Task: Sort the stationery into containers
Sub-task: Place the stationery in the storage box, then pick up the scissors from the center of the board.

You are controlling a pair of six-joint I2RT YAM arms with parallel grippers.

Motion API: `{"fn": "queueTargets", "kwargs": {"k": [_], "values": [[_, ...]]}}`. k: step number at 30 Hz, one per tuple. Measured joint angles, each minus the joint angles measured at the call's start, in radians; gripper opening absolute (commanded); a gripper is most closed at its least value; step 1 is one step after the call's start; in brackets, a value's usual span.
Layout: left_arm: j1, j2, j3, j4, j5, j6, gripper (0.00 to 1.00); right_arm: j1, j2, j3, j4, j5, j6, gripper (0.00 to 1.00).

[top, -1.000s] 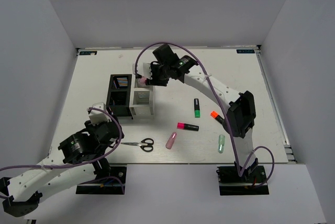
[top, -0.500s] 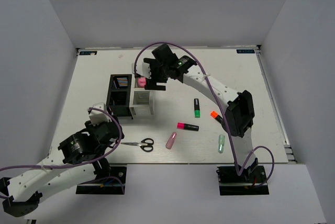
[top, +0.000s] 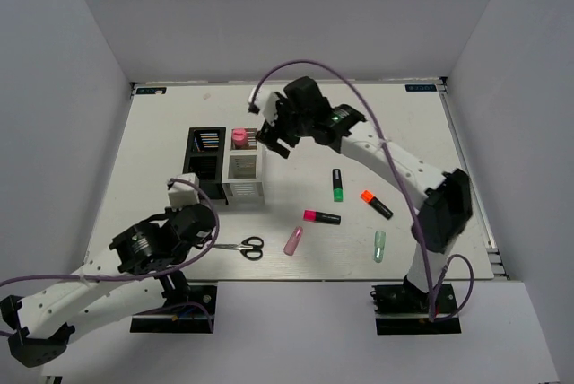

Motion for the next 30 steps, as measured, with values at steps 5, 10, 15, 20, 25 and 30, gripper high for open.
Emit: {"fn": "queueTargets", "kwargs": {"k": [5,10,15,20,25,30], "values": [[-0.010,0.245,0.053,0.008,0.064,-0.026,0.42,-0.081,-0.278,-0.274,-0.011,-0.118,0.289,0.00],[-0.082,0.484,0.070,0.083,0.138,-0.041,0.65,-0.153,-0.500,-0.653,0.009,-0.140,0.403,0.37],[-0.105,0.708,0.165,0.184,0.258,0.200,0.23,-0.220,-0.619,-0.883,-0.011,-0.196,0.407,0.00],[-0.087,0.787,0.202,0.233,0.370,0.417,0.34,-0.264,-0.738,-0.921,0.020,-0.249,0.401,0.00],[-0.026,0.801,0.167,0.309,0.469,0.513,0.43,-0.302,-0.746,-0.922,0.043,-0.286,0.401,0.00],[0.025,0.803,0.087,0.389,0.529,0.552,0.43,-0.332,-0.746,-0.929,0.049,-0.321,0.402,0.00]]}}
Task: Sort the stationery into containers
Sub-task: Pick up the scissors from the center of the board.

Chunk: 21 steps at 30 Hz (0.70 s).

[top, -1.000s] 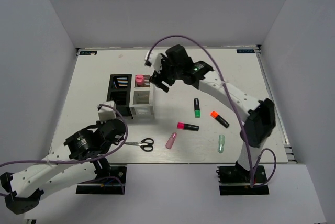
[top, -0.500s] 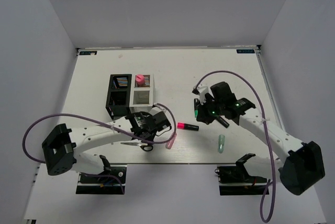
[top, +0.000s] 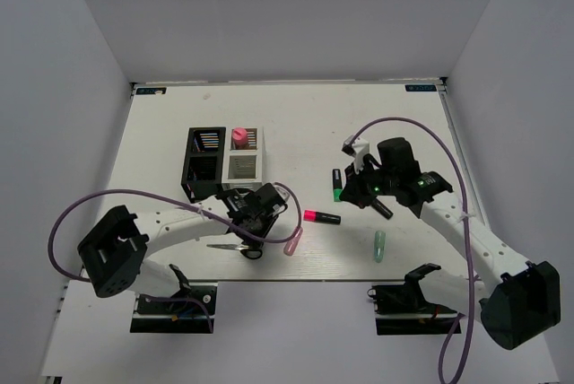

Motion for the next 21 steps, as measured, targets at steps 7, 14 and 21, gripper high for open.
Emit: {"fn": "queueTargets", "kwargs": {"k": [7,14,21], "values": [[0.075,0.018,-0.042,0.089,0.058,0.034,0.43,-0.032,0.000,-0.013,-0.001,-0.041,0.000,0.00],[0.115,0.034,-0.064,0.139,0.093,0.059,0.43,-0.059,0.000,-0.016,-0.001,-0.079,0.004,0.00],[0.136,0.044,-0.099,0.187,0.124,0.070,0.42,-0.085,0.000,-0.019,-0.001,-0.106,0.005,0.00]]}}
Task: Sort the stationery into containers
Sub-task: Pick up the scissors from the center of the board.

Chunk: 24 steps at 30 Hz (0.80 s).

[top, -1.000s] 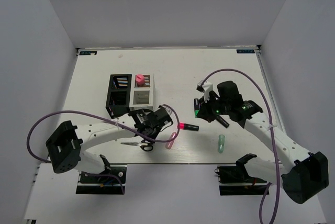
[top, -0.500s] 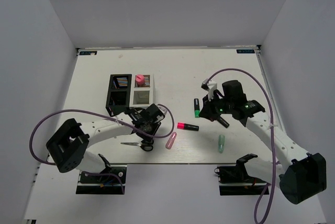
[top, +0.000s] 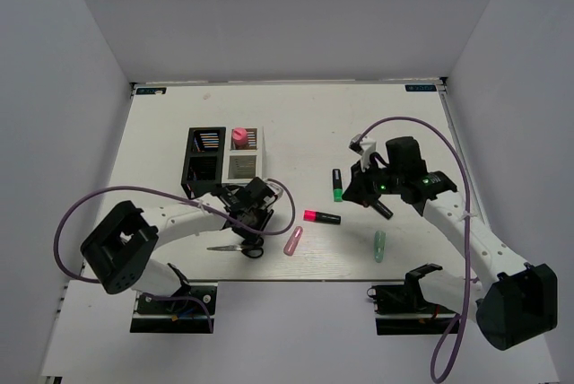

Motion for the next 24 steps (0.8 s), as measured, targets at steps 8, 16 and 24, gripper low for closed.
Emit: {"fn": "queueTargets", "kwargs": {"k": [8,16,24], "values": [[0.006,-0.035,-0.048,0.074,0.012,0.017,0.04,-0.021,0.000,0.000,0.000,-0.025,0.002,0.00],[-0.003,-0.040,-0.034,0.046,0.041,0.003,0.00,-0.039,-0.001,0.000,0.000,-0.050,0.003,0.15],[-0.048,-0.152,0.286,-0.138,0.105,-0.012,0.00,-0.051,-0.002,0.000,-0.003,-0.102,-0.013,0.01]]}}
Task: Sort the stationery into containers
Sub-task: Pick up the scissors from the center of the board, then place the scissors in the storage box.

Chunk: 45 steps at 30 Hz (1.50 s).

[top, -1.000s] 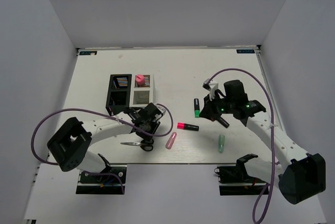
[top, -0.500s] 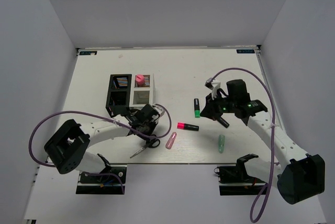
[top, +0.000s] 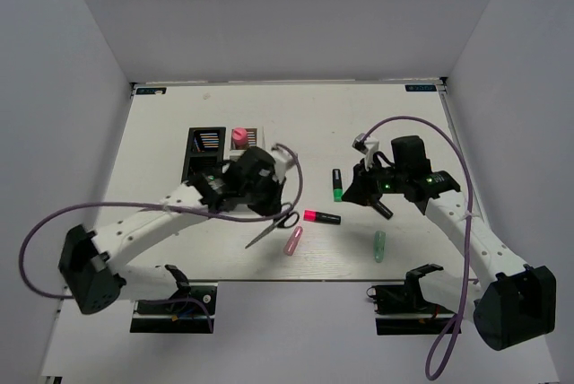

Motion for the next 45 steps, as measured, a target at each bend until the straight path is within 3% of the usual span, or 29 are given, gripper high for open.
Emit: {"fn": "queueTargets", "kwargs": {"k": [3,6,11,16,23,29,30,36,37,38,41,42,45], "values": [[0.093,-0.127,0.113,0.029,0.053,-0.019,0.00,0.000,0.000,0.000,-0.008,-0.032,-0.006,0.00],[0.290,-0.252,0.130,0.122,0.080,-0.053,0.00,0.000,-0.001,0.000,-0.009,-0.056,-0.012,0.00],[0.629,-0.338,-0.024,0.414,0.070,-0.131,0.00,-0.005,-0.006,0.000,-0.009,-0.084,-0.021,0.00],[0.825,-0.242,-0.172,0.690,0.024,-0.208,0.00,-0.007,-0.008,0.000,-0.012,-0.112,-0.038,0.00],[0.919,-0.081,-0.196,0.957,0.002,-0.299,0.00,-0.011,-0.008,0.000,-0.025,-0.138,-0.055,0.00],[0.959,-0.011,-0.196,1.060,0.011,-0.345,0.00,-0.014,-0.003,0.000,-0.027,-0.144,-0.068,0.00],[0.959,0.002,-0.196,1.072,0.015,-0.345,0.00,-0.014,-0.001,0.000,-0.027,-0.144,-0.069,0.02],[0.950,0.050,-0.224,1.131,0.038,-0.344,0.00,-0.019,0.014,0.000,-0.035,-0.150,-0.086,0.37],[0.947,0.056,-0.237,1.143,0.040,-0.344,0.04,-0.020,0.016,0.000,-0.038,-0.151,-0.089,0.40],[0.945,0.062,-0.247,1.149,0.040,-0.343,0.20,-0.020,0.017,0.000,-0.040,-0.151,-0.091,0.43],[0.931,0.084,-0.266,1.151,0.046,-0.327,0.39,-0.023,0.021,0.000,-0.048,-0.152,-0.094,0.47],[0.928,0.087,-0.267,1.152,0.048,-0.322,0.60,-0.024,0.023,0.000,-0.050,-0.153,-0.094,0.47],[0.921,0.088,-0.269,1.155,0.062,-0.313,0.72,-0.031,0.026,0.000,-0.052,-0.154,-0.094,0.52]]}}
